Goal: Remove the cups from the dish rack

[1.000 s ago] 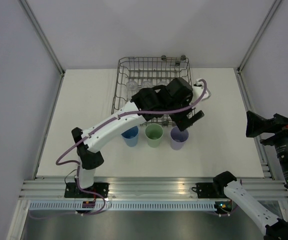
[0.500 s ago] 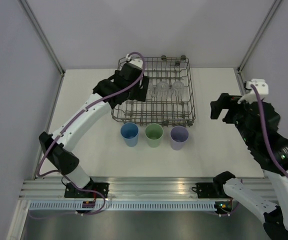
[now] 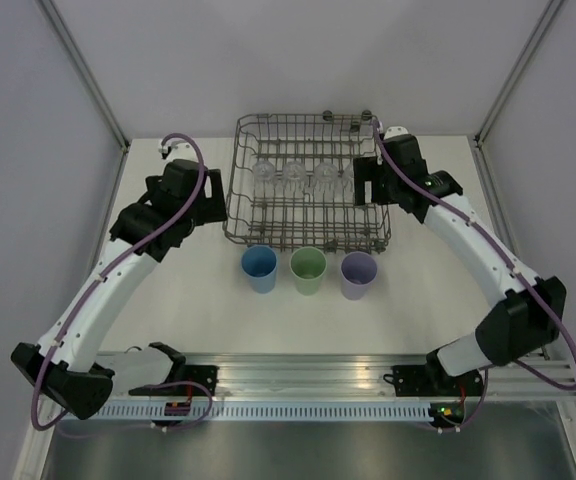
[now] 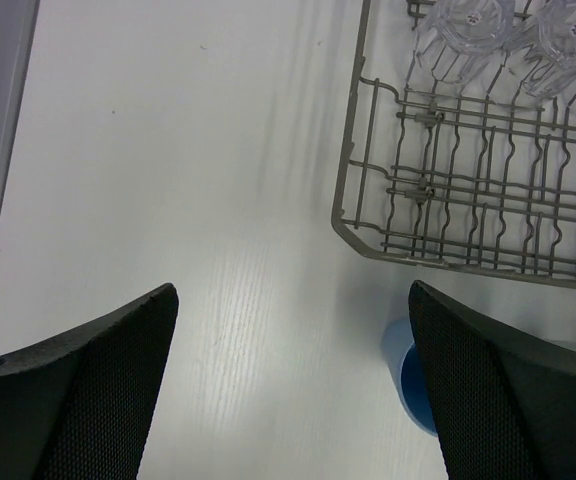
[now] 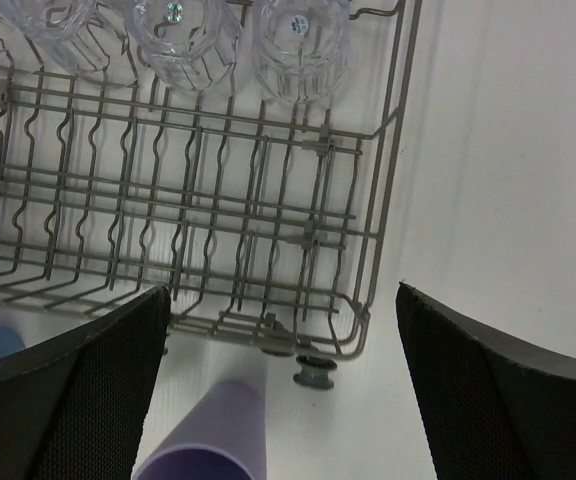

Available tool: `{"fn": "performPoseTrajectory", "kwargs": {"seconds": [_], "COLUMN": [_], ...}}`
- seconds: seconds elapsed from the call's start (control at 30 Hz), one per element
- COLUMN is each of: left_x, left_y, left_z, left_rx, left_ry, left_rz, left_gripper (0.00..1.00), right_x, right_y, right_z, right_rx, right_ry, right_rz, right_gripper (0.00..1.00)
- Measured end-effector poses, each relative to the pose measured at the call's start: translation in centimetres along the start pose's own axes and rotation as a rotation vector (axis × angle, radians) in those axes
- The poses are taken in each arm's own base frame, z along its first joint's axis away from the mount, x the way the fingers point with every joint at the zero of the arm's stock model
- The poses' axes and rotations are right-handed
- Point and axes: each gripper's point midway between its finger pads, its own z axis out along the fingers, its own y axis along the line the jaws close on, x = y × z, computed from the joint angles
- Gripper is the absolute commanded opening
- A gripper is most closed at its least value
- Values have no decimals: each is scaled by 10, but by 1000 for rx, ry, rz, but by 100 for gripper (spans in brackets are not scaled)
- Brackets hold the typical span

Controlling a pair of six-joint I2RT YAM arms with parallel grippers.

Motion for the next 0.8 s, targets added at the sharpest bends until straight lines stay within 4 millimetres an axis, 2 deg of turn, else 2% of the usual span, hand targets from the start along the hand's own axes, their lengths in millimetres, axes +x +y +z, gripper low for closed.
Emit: {"fn": "performPoseTrajectory", "kwargs": {"seconds": [0.17,0.4,0.6,0.8], "left_x": [16,52,62,65], "left_y": [19,40,36,25], "left_z": [-15,-22,-16,-12], "left_rx": [-7,10,30,79], "left_ry": [-22,-62,-57,-41], "left_rz": [18,35,39,47], "left_gripper": [100,100,100,100], "right_x": [-1,-13,-14,-19], "right_y": [6,13,10,1], "right_z": [47,93,131,158], "right_rx": [3,7,31,51], "right_ry": [47,63,85,85], "right_rz": [-19,-50,-65,-62], "right_gripper": [98,95,92,91]}}
